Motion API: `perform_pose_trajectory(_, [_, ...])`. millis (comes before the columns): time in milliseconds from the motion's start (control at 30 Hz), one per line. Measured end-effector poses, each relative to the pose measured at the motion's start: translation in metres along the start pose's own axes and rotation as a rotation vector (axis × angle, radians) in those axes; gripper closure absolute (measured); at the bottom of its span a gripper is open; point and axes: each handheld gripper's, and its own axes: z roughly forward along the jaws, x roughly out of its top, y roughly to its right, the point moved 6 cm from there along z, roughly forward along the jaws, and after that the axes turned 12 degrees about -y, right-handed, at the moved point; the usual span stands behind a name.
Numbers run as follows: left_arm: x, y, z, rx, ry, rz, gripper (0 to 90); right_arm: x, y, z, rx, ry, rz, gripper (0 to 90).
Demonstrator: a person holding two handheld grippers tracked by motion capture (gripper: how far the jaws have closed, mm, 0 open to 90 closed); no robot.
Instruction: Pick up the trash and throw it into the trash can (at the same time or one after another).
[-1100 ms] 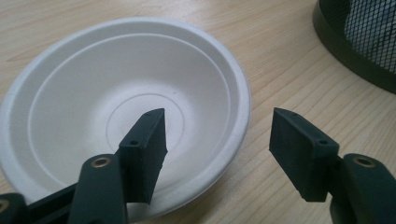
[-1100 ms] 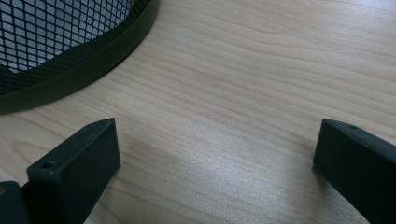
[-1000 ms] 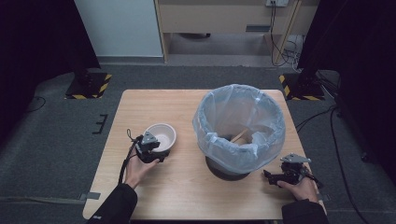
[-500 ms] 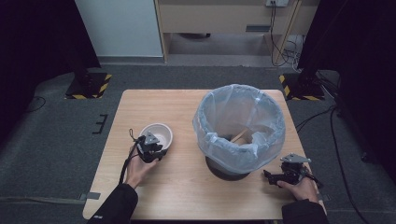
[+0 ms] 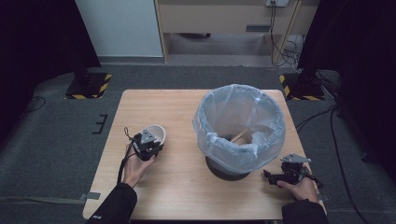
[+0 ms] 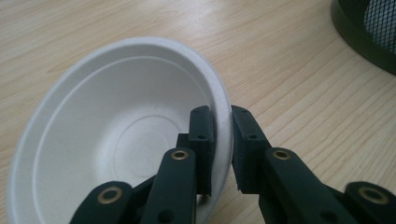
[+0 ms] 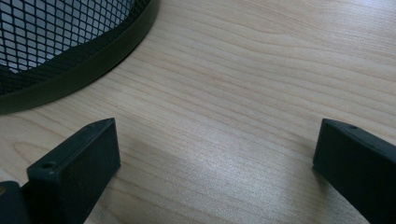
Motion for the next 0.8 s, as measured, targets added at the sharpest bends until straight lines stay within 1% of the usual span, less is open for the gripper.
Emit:
perform_pose_trajectory(167, [0.003, -0.007, -0.015, 0.002, 0.037, -0.045, 81.7, 0.000, 0.000, 0.000, 0.000, 0.000, 0.001, 0.8])
perform_pose_trajectory(200, [0.004, -0.009, -0.021, -0.002, 0.056, -0.057, 81.8, 0.000, 0.000, 0.000, 0.000, 0.000, 0.000, 0.8])
perform_pose_trajectory(400, [0.007, -0.019, -0.042, -0.014, 0.128, -0.097, 83.3, 0.000, 0.000, 0.000, 0.000, 0.000, 0.000, 0.8])
perform_pose_trajectory(433, [0.008, -0.020, -0.045, -0.015, 0.140, -0.098, 83.5, 0.000, 0.000, 0.000, 0.000, 0.000, 0.000, 0.8])
perform_pose_trajectory(567, [0.010, -0.022, -0.053, -0.021, 0.164, -0.107, 83.5, 0.000, 0.000, 0.000, 0.000, 0.000, 0.000, 0.8])
perform_pose_trajectory(700, [0.014, -0.021, -0.060, -0.031, 0.191, -0.113, 83.5, 0.000, 0.000, 0.000, 0.000, 0.000, 0.000, 0.8])
perform_pose_trajectory(800, [0.019, -0.020, -0.069, -0.037, 0.223, -0.113, 83.5, 0.000, 0.000, 0.000, 0.000, 0.000, 0.000, 0.8])
